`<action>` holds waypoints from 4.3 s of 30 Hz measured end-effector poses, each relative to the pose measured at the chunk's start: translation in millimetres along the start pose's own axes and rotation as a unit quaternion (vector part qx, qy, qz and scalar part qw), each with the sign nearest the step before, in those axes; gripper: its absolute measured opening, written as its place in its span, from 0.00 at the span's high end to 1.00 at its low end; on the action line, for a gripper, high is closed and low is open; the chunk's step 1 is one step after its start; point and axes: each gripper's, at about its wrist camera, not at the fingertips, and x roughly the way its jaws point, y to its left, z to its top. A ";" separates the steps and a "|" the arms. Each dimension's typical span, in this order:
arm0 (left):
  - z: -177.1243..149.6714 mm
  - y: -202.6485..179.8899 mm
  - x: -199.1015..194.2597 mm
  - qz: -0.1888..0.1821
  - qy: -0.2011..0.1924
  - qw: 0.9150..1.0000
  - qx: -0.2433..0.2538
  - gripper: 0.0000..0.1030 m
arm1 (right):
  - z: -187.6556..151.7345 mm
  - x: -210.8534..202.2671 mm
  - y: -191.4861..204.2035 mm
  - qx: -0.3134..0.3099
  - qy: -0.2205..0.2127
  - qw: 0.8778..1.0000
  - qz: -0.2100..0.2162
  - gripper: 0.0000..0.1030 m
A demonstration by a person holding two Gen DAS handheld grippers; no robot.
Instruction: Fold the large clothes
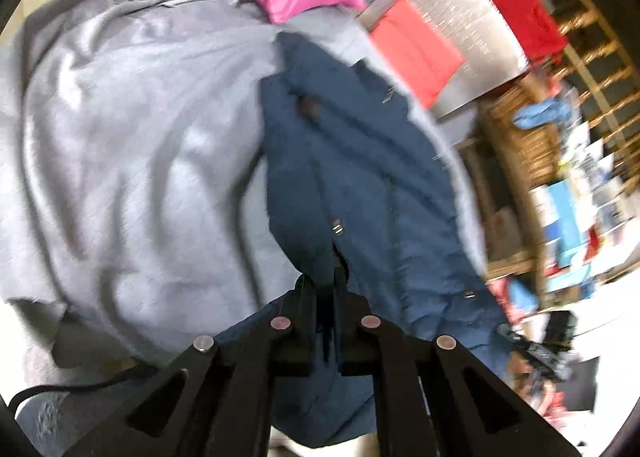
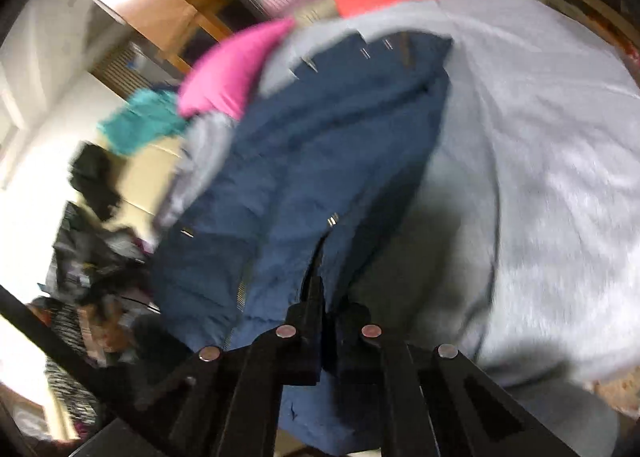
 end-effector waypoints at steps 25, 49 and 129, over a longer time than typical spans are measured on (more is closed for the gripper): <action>241.2 1.6 159.1 -0.013 -0.034 0.994 -0.103 0.93 | 261.6 125.4 -113.9 0.146 -0.050 0.986 0.061 0.95; 212.6 -14.1 138.8 0.152 -0.031 0.988 -0.006 0.19 | 251.1 109.0 -87.3 0.022 -0.078 0.992 -0.101 0.17; 94.2 -77.9 53.8 0.226 -0.074 0.967 0.089 0.37 | 114.8 42.3 -24.4 0.011 -0.057 0.989 -0.135 0.20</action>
